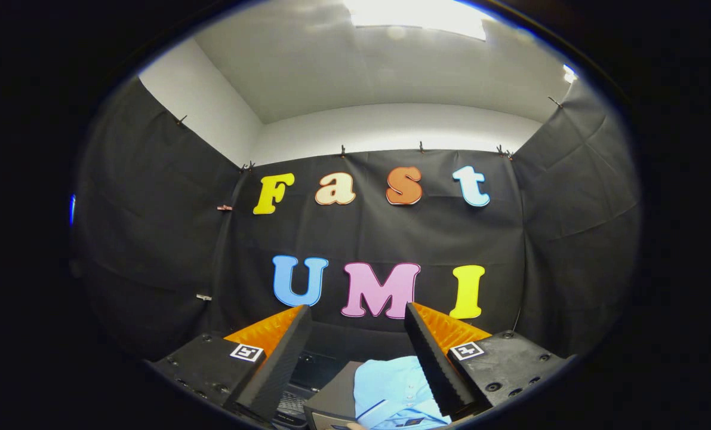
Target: Put the clothes into the washing machine and then close the washing machine lid.
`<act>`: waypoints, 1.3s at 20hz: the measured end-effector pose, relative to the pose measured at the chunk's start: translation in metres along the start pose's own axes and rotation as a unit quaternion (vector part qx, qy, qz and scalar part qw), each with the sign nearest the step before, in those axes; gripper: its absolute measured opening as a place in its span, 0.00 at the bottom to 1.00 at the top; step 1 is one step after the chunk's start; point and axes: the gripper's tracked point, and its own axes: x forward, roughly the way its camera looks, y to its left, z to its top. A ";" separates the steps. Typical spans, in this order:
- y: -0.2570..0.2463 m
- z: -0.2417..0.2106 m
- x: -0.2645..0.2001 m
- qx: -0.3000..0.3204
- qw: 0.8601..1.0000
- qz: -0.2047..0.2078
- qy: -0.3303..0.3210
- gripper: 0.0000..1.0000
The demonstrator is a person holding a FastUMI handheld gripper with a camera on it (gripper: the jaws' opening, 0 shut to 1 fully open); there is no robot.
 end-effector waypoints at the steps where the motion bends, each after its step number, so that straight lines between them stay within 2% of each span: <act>1: -0.004 -0.003 0.004 -0.002 1.000 -0.004 0.004 0.97; 8: -0.035 -0.010 0.042 -0.006 0.999 -0.040 0.029 0.97; 13: -0.070 -0.036 0.081 0.003 0.994 -0.072 0.077 0.98; 18: -0.105 -0.088 0.119 0.022 0.983 -0.103 0.147 0.98; 26: -0.139 -0.200 0.152 0.036 0.951 -0.127 0.279 0.99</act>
